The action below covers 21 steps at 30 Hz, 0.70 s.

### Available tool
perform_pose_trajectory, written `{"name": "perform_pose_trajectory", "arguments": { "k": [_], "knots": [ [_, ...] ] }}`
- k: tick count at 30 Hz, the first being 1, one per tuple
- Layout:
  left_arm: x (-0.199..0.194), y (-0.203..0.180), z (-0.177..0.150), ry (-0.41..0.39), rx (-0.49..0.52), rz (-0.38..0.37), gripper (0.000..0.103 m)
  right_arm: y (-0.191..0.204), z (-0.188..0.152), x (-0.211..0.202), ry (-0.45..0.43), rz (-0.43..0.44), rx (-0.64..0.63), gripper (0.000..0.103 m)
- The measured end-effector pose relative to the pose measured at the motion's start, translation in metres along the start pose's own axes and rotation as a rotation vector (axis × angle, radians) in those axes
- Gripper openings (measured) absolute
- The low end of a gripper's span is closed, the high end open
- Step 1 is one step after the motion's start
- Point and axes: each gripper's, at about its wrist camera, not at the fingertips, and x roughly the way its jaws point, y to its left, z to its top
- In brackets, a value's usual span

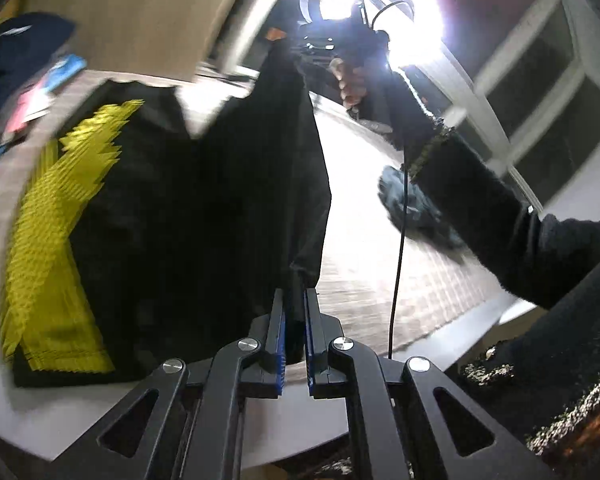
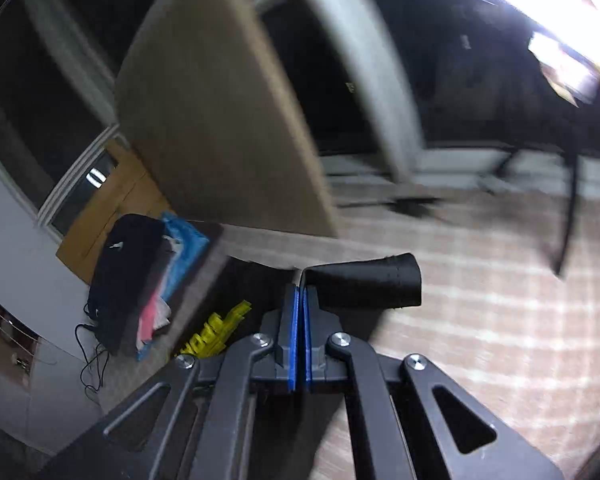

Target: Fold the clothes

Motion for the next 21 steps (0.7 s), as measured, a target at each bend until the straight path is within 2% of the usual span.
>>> {"name": "perform_pose_trajectory", "arguments": {
  "k": [4,9,13,17,21],
  "knots": [
    [-0.017,0.048,-0.008,-0.024,-0.028,0.023,0.006,0.075,0.009,0.059,0.016,-0.022,-0.071,0.002],
    [-0.036,0.117,-0.013,-0.045,-0.103,0.010,0.006,0.147,0.006,0.159,0.086,-0.125,-0.133,0.002],
    [-0.038,0.170,-0.015,-0.032,-0.168,-0.004,0.006,0.173,-0.004,0.226,0.136,-0.218,-0.155,0.002],
    [-0.034,0.197,-0.015,-0.010,-0.181,-0.045,0.006,0.179,-0.016,0.270,0.184,-0.281,-0.156,0.002],
    [-0.024,0.212,-0.017,0.050,-0.212,-0.078,0.007,0.174,-0.021,0.294,0.273,-0.276,-0.162,0.004]
  ]
}}
